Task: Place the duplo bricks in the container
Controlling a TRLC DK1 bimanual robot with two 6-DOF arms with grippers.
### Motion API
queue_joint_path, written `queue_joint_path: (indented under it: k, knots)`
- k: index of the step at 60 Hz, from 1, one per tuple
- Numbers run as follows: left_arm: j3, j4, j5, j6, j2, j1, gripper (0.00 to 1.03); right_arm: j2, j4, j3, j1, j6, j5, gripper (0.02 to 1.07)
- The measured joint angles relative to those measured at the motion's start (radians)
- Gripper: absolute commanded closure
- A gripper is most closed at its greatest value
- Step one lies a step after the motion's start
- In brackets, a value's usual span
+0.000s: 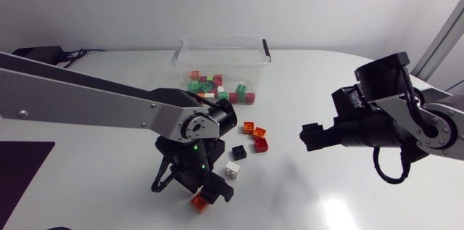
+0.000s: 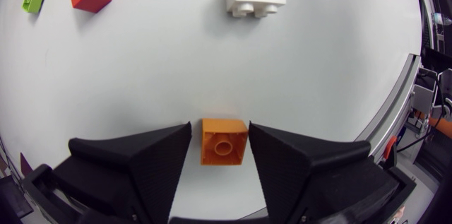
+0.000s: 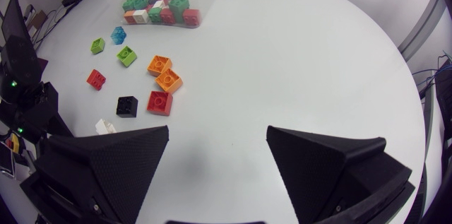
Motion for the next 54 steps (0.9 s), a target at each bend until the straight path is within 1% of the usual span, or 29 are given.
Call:
queue_joint_path:
  k: [12, 16, 20, 25, 28, 31, 32, 33, 34, 35, 37, 41, 47, 54]
  knots:
    - [0.000, -0.014, -0.011, 0.000, 0.000, 0.000, 0.32, 0.000, 0.000, 0.000, 0.000, 0.010, 0.005, 0.07]
    - [-0.001, -0.014, -0.013, 0.000, 0.000, 0.000, 0.35, 0.000, 0.000, 0.000, 0.000, 0.010, 0.006, 0.07]
    - [-0.008, -0.014, -0.013, 0.000, 0.000, -0.002, 0.36, 0.000, 0.000, 0.000, 0.000, 0.010, 0.007, 0.07]
    - [-0.013, -0.018, -0.014, 0.000, 0.000, -0.009, 0.44, 0.000, 0.000, 0.000, 0.003, 0.010, 0.007, 0.07]
    - [-0.013, -0.018, -0.014, 0.000, 0.000, -0.013, 0.45, 0.000, 0.000, 0.000, 0.008, 0.010, 0.012, 0.07]
    - [-0.013, -0.018, -0.014, 0.000, 0.002, -0.016, 0.53, 0.000, 0.000, 0.000, 0.013, 0.010, 0.018, 0.07]
    - [-0.013, -0.018, -0.014, 0.000, 0.002, -0.018, 0.60, 0.000, 0.000, 0.000, 0.014, 0.010, 0.019, 0.07]
    - [-0.013, -0.017, -0.017, 0.000, 0.003, -0.019, 0.62, 0.000, 0.000, 0.000, 0.016, 0.010, 0.022, 0.07]
    - [-0.013, -0.017, -0.018, 0.000, 0.003, -0.021, 0.71, 0.000, 0.000, 0.000, 0.019, 0.010, 0.022, 0.07]
    - [-0.013, -0.016, -0.021, 0.001, 0.003, -0.022, 0.73, 0.000, 0.000, 0.000, 0.021, 0.010, 0.023, 0.07]
    - [-0.014, -0.013, -0.021, 0.001, 0.003, -0.025, 0.74, 0.000, 0.000, 0.000, 0.030, 0.010, 0.026, 0.07]
    - [-0.017, -0.001, -0.021, 0.004, 0.003, -0.029, 0.79, 0.003, 0.000, 0.000, 0.053, 0.010, 0.025, 0.07]
    - [-0.021, 0.002, -0.021, 0.011, -0.002, -0.029, 0.80, 0.035, 0.000, 0.000, 0.091, 0.010, 0.025, 0.07]
    - [-0.030, -0.003, -0.021, 0.034, -0.016, -0.026, 0.80, 0.125, -0.021, 0.032, 0.129, 0.015, 0.022, 0.07]
